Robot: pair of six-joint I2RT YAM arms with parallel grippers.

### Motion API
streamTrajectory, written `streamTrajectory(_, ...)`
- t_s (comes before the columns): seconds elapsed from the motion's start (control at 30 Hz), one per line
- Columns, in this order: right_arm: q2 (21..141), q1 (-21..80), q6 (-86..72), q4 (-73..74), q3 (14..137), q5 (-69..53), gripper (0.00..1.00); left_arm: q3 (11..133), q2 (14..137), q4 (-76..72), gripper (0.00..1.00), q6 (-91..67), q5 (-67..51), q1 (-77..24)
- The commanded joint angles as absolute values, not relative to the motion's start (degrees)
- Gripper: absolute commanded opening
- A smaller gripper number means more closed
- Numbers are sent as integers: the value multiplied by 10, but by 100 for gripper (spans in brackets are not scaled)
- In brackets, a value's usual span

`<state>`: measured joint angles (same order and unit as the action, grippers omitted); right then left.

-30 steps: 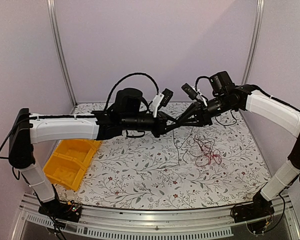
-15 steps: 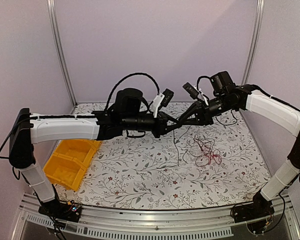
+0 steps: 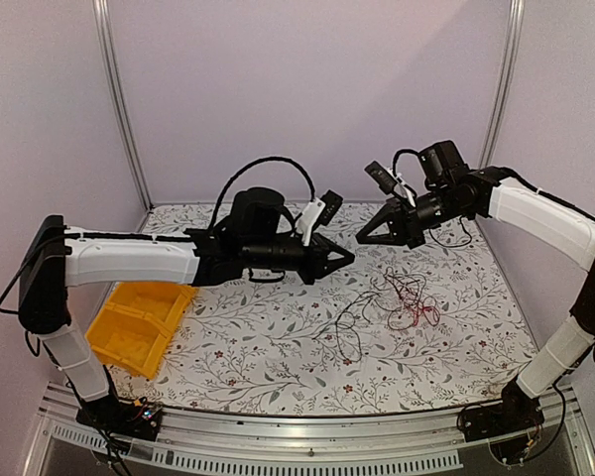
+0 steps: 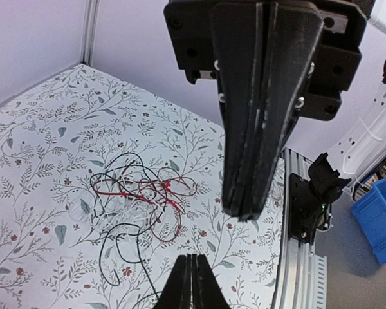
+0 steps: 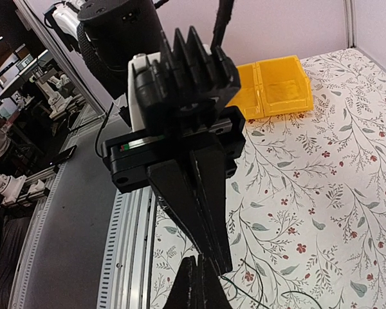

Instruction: Untangle the cables

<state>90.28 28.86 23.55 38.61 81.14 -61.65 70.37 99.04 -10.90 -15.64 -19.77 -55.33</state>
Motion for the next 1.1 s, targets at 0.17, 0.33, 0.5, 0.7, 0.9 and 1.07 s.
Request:
streamTrajectory(0.17,889,288,237,373,788,-568,0,695,995,-88,1,-160,-170,-554)
streamTrajectory(0.33,863,286,301,362,681,-450,27,592,962,-21,42,-215,-127,-558)
streamTrajectory(0.5,854,307,328,336,612,-415,37,492,909,39,49,-289,-95,-571)
streamTrajectory(0.7,869,347,330,321,596,-422,36,434,886,64,51,-331,-77,-600)
streamTrajectory(0.9,910,349,322,336,627,-456,34,453,945,57,46,-310,-68,-626)
streamTrajectory(1.07,910,349,320,334,623,-452,34,474,987,42,41,-292,-57,-629)
